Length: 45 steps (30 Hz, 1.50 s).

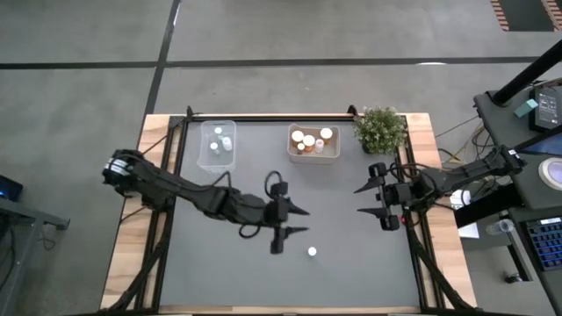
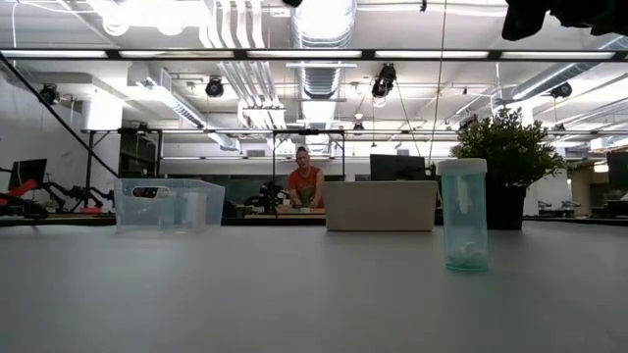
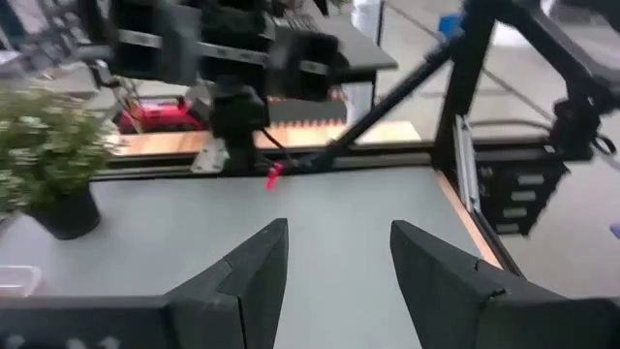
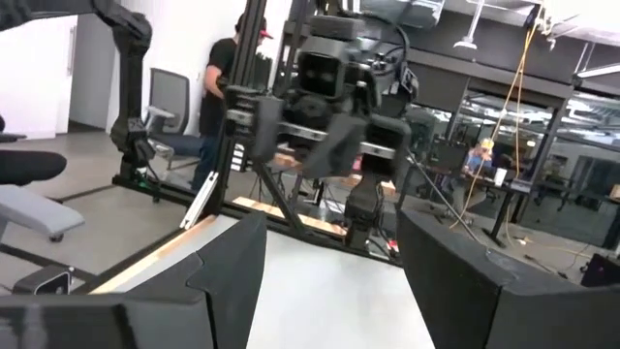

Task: Pick and place medicine bottles into bin by pill shape (circle, oval)
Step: Put the blue tablet bottle into the transparent bin

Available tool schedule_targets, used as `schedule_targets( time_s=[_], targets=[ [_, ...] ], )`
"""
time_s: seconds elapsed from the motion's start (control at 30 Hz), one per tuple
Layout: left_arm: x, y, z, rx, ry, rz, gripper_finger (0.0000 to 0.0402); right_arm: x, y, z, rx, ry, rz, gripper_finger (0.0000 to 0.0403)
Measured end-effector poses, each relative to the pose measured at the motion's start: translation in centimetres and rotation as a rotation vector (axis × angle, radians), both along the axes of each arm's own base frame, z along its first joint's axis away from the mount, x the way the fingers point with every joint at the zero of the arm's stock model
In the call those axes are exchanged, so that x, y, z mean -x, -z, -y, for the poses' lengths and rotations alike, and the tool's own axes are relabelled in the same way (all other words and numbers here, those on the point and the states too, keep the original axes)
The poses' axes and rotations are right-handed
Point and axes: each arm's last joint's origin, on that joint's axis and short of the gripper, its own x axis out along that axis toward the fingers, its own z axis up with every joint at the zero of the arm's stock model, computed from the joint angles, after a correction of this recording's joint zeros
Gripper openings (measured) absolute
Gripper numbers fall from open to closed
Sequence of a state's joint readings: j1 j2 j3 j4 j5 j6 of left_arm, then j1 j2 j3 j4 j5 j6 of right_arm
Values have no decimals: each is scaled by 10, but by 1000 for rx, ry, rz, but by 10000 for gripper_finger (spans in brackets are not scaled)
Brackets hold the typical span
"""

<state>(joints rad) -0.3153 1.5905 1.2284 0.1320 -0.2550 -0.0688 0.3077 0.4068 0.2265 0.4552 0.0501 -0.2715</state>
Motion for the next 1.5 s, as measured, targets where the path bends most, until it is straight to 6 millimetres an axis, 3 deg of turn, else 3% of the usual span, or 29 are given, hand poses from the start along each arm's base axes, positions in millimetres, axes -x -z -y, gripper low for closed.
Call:
schedule_targets(
  time_s=[0.17,0.6,0.83,1.13,1.5],
  targets=[
    [-14,1,26,-39,36,-107,169,5,4,2,-19,-2,13,224],
    [-44,33,78,19,-4,-169,169,14,17,4,-56,-14,82,224],
    [-42,45,98,19,-28,-319,169,14,18,4,-61,-16,75,224],
    [-45,79,109,-33,-69,-426,169,13,21,3,-78,-31,53,224],
    [-49,86,105,-38,-102,-426,169,14,21,3,-85,-45,55,224]
  ],
)
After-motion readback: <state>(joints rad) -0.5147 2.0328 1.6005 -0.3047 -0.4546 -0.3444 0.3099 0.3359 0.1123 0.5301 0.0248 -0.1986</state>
